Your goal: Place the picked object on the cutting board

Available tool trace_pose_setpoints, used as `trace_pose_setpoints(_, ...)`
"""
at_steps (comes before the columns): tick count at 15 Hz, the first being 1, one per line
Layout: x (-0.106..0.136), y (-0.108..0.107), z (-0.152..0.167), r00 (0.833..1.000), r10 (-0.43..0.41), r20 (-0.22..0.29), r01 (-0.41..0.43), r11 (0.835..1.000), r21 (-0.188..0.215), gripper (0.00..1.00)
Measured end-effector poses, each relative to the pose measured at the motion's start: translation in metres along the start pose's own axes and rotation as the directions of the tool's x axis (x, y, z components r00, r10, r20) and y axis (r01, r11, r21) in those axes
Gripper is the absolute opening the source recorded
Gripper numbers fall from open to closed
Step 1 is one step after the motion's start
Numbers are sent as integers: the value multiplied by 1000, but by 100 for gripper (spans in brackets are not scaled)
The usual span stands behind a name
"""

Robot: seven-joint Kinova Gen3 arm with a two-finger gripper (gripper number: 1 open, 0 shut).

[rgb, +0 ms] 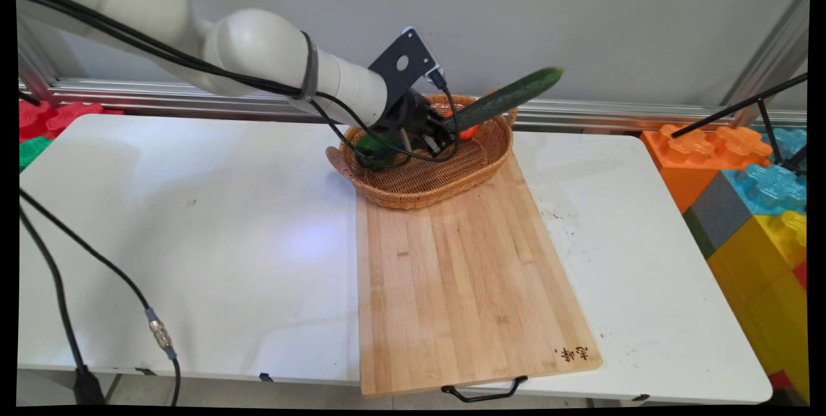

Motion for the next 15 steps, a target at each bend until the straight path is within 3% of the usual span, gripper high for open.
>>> trace_pose_setpoints(4, 17, 35, -27, 999, 43, -19, -45, 995, -91, 0)
trace_pose_setpoints(8, 15, 70, -38, 996, 88, 14, -84, 982, -171, 0)
trace_pose_setpoints(15, -17, 97, -5, 984, 142, 105, -120, 974, -194, 0)
